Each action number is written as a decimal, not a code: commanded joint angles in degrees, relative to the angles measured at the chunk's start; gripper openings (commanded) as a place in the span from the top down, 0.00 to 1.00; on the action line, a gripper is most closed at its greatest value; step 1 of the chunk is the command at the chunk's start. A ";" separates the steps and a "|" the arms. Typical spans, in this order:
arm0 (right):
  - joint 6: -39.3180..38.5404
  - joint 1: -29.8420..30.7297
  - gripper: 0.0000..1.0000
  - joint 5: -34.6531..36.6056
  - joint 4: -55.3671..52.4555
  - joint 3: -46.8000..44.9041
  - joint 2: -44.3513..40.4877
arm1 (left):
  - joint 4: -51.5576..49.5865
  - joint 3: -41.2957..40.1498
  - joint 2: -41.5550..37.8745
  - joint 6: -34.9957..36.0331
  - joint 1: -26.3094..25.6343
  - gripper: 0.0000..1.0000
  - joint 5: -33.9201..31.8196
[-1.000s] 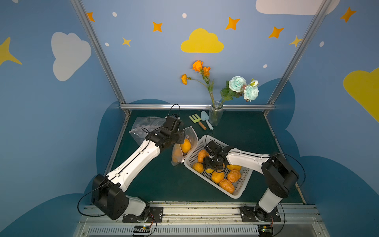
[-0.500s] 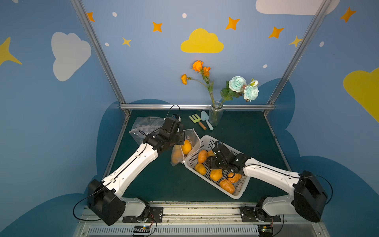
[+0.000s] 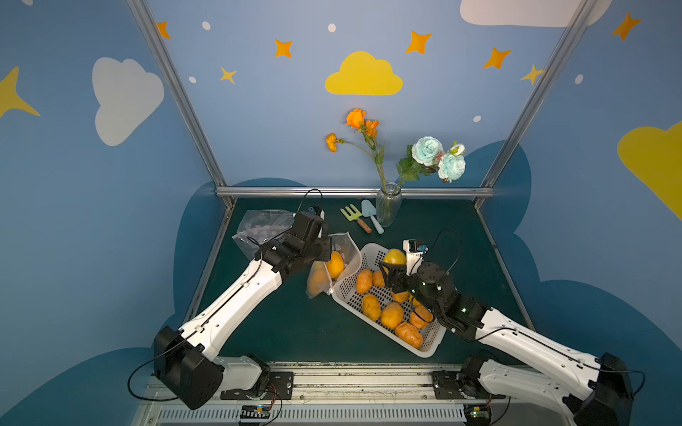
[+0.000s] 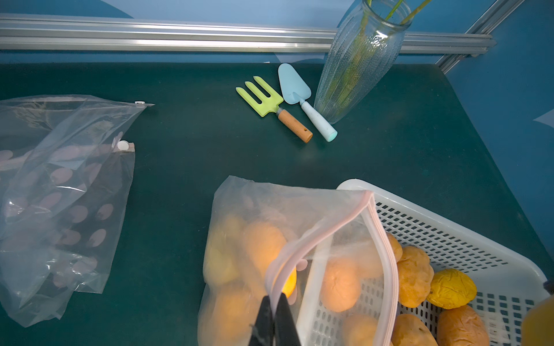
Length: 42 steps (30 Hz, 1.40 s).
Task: Put the potatoes into a zipper bag and zip it
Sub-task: Place the potato into the zipper food storage bag.
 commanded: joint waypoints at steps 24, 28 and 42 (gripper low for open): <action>-7.81 -0.77 0.48 -21.15 -3.96 31.49 37.22 | 1.68 -1.30 -2.94 0.34 -0.53 0.97 0.75; -8.80 -0.86 0.25 -21.31 -5.63 32.93 37.32 | 1.69 -1.17 -2.90 0.32 -0.53 0.97 0.58; -6.55 -2.09 0.12 -10.50 -10.79 27.41 25.47 | 0.81 0.59 -0.66 0.02 -0.53 0.97 0.13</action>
